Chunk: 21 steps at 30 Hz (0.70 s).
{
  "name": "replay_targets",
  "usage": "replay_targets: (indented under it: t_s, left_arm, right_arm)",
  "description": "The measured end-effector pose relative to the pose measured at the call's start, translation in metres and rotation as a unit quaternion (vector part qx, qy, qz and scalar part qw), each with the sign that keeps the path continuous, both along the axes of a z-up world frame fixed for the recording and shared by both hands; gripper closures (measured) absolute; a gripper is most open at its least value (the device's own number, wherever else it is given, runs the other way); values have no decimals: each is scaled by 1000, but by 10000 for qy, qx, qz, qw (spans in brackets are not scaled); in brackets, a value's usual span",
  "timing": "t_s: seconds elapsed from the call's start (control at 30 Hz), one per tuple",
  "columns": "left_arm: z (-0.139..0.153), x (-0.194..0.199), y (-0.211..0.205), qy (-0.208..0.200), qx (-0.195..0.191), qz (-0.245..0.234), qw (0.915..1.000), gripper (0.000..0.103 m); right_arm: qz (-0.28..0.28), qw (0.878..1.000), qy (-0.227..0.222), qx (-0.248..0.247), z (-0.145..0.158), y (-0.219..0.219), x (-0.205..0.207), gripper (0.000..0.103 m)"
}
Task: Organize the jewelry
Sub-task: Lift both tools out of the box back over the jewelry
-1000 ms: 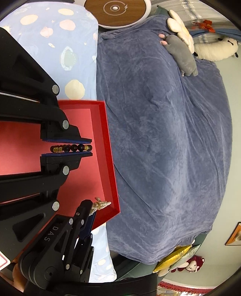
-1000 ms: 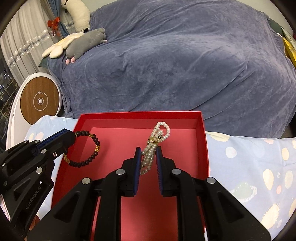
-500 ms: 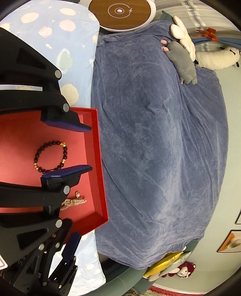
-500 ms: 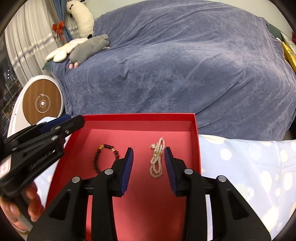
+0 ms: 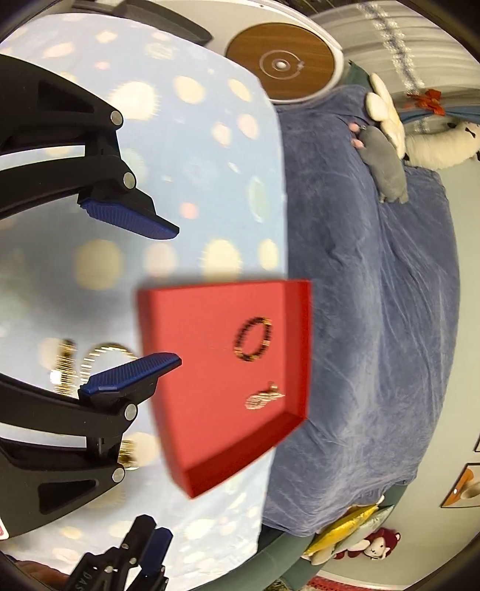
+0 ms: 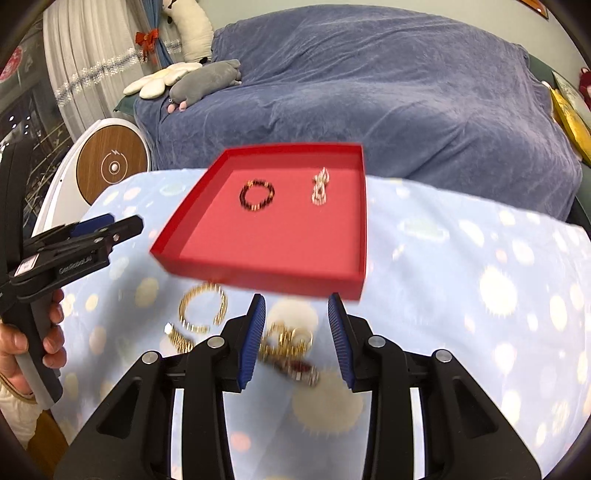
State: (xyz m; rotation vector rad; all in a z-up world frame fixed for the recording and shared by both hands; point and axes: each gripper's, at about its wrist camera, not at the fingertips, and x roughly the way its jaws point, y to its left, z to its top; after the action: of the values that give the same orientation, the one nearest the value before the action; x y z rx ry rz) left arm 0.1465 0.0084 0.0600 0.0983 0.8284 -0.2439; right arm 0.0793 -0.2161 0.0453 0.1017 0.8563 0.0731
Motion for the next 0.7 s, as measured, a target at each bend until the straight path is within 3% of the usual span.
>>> replay_targets:
  t_s: [0.2,0.33,0.5,0.7]
  left_arm:
    - [-33,-38,20,419,-134,113,9990,40]
    - [-46,-41,11,455,99,-61,9989,40]
    - [-54,-41,13,562,-105,-122,9983,40]
    - [-59,-37,11,607,-40,-136,9981,40]
  right_arm:
    - [21,9993,273,-266,-30,17,-29,69]
    - [213,9982,344,-444,-42,24,-22,69]
    - [347,9975,561,-244,-61,26,-4,69]
    - [321,9970,537,-463,-65,23,10,69]
